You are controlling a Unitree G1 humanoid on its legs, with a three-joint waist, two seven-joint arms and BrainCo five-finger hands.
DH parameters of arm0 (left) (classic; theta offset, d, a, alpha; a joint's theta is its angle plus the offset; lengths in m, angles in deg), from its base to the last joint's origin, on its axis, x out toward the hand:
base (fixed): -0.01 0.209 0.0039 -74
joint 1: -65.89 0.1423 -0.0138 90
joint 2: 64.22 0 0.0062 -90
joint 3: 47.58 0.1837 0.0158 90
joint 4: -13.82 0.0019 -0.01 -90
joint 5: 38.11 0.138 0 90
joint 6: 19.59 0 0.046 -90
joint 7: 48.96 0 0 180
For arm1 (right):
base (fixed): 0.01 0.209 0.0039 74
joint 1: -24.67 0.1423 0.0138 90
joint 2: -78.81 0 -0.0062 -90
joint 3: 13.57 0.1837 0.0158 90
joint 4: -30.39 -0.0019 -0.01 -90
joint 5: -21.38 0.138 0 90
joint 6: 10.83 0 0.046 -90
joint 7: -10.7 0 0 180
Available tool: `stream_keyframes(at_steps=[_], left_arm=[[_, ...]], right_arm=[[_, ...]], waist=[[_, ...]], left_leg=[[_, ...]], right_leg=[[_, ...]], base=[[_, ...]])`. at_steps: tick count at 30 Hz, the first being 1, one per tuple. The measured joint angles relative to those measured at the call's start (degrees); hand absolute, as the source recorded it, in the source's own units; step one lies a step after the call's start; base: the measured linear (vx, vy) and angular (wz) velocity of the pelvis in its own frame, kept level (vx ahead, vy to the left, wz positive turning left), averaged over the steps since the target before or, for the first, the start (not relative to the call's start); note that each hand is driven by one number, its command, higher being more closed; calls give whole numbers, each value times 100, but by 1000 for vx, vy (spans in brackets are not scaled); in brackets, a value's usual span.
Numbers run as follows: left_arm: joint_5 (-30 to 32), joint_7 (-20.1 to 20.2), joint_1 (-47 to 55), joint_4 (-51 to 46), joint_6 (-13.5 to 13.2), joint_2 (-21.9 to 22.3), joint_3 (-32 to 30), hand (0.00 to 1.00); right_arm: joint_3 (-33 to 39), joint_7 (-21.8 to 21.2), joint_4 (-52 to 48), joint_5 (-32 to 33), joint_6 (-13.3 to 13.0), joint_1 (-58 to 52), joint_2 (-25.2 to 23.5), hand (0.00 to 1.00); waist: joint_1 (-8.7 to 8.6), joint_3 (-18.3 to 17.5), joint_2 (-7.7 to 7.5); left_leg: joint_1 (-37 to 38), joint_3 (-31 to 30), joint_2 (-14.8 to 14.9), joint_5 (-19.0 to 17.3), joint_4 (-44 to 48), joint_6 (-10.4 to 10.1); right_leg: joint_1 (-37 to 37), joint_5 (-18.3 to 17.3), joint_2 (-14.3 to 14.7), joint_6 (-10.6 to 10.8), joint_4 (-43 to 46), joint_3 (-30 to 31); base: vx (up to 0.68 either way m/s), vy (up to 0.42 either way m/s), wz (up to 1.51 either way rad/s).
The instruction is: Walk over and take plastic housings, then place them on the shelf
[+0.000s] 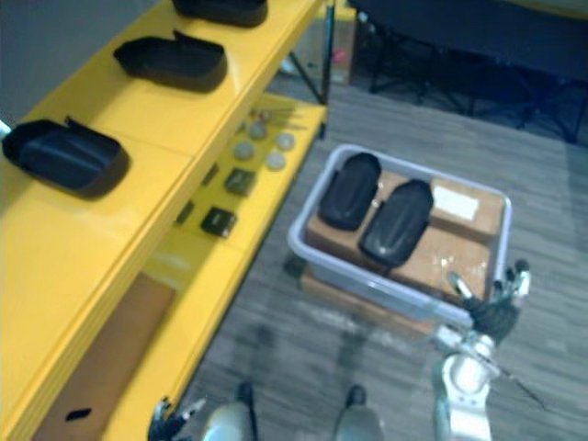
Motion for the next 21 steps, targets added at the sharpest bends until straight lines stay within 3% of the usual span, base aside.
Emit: stream_keyframes(at_steps=[3,8,10,16,21], left_arm=[[-37,47,-94,-77,26,3,32,0],[-68,160,-249,-313,65,-105,239,0],[-86,160,-463,-313,99,-162,395,0],[-278,240,-547,-148,160,-130,724,0],[-381,277,-590,24,123,-64,904,0]], right_arm=[[129,68,525,193,-1,290,-3,0],[886,624,1693,668,27,1662,263,0],[1151,926,2493,847,219,2574,986,0],[1061,1011,4342,1108,654,4469,2565,0],[699,986,5522,1221,1001,5329,3400,0]], waist=[[8,134,55],[92,471,133],[213,727,226],[375,941,579],[463,1074,850]], left_leg=[[-106,-69,-154,99,-109,51],[-420,-348,-299,154,20,108],[-576,-472,-333,168,150,128],[-1009,-622,-442,231,338,194],[-1398,-689,-550,232,584,209]], right_leg=[[0,54,-108,52,-54,-134],[-8,114,-214,78,-75,-363],[-30,114,-241,75,-11,-480],[-451,84,-382,33,316,-535],[-937,-76,-574,7,841,-449]], base=[[-35,35,25],[-39,39,33],[-52,25,32],[-42,26,18],[-52,20,7]])
